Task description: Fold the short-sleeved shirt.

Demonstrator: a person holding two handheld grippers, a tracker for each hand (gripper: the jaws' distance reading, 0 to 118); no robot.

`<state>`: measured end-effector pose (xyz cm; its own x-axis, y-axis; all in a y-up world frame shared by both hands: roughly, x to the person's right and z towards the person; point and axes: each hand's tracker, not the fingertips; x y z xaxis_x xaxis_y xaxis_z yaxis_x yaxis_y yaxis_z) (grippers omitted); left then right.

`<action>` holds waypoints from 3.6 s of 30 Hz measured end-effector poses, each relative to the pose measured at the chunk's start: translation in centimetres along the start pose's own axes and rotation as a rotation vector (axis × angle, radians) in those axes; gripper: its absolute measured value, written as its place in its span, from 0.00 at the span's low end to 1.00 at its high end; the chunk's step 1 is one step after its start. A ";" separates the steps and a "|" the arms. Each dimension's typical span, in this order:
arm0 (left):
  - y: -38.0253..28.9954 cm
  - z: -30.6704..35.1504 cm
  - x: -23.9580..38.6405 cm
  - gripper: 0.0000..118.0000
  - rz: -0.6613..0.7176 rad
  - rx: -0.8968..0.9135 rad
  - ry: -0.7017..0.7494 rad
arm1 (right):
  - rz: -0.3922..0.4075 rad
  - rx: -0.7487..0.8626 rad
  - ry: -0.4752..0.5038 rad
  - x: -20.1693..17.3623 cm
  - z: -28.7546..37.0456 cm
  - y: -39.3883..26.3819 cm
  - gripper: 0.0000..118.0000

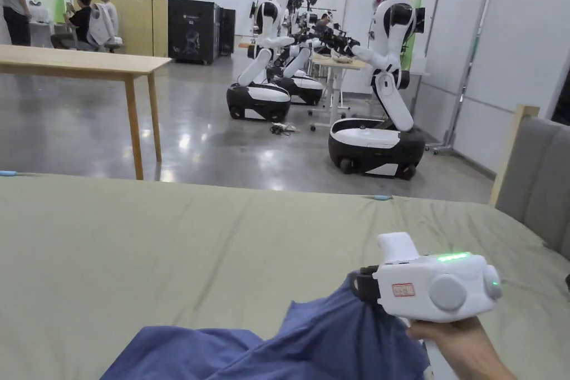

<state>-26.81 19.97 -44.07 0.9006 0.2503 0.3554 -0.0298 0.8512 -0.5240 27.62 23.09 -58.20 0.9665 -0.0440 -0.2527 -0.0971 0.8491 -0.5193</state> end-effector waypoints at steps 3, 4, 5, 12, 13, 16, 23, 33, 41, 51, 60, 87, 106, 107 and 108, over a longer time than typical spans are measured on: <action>3.5 -0.3 1.4 0.04 0.005 0.060 -0.002 | -0.037 0.128 -0.004 -0.7 6.1 1.2 0.03; 4.8 -0.2 2.0 0.04 0.010 0.093 -0.012 | -0.029 0.156 0.000 -0.8 7.8 1.7 0.03; 6.0 -0.2 2.4 0.04 0.011 0.112 -0.025 | -0.014 0.182 -0.007 -0.9 9.3 2.3 0.03; 16.4 0.4 5.2 0.04 0.005 0.247 -0.073 | 0.046 0.357 -0.110 -1.2 17.6 9.6 0.03; 18.0 0.4 5.7 0.04 0.001 0.273 -0.070 | 0.049 0.396 -0.146 -1.1 18.2 10.8 0.03; 24.0 -0.2 6.8 0.04 -0.035 0.295 -0.069 | 0.086 0.455 -0.212 -0.9 19.3 15.8 0.03; 37.2 -0.5 7.7 0.04 -0.073 0.382 0.009 | 0.086 0.585 -0.267 -0.6 21.5 26.7 0.03; 47.8 -1.8 5.1 0.04 0.012 0.478 0.088 | 0.067 0.675 -0.392 0.5 17.8 39.0 0.03; 49.6 -5.6 5.3 0.04 -0.094 0.478 0.126 | 0.033 0.669 -0.385 2.4 13.8 40.7 0.03; 47.5 -9.7 5.9 0.04 -0.107 0.441 0.127 | -0.012 0.632 -0.354 4.9 10.8 38.2 0.03; 40.9 -14.5 3.2 0.04 -0.077 0.375 0.099 | -0.054 0.584 -0.336 7.1 7.1 31.6 0.03; 18.8 -5.7 1.3 0.04 -0.021 0.188 0.019 | -0.008 0.365 -0.287 3.4 16.3 9.0 0.03; -5.6 7.4 -2.1 0.05 0.021 -0.103 -0.024 | 0.028 -0.127 -0.167 -2.6 26.2 -18.4 0.03; -6.4 7.6 -2.3 0.05 0.026 -0.121 -0.023 | 0.014 -0.156 -0.176 -2.5 26.0 -19.2 0.03; -7.3 7.7 -2.4 0.05 0.024 -0.147 -0.021 | -0.003 -0.190 -0.175 -2.3 25.7 -20.2 0.03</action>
<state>-32.09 16.71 -35.12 0.8912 0.2803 0.3567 0.0143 0.7685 -0.6397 33.43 19.51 -26.15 0.9917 0.0589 -0.1146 -0.1208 0.7340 -0.6684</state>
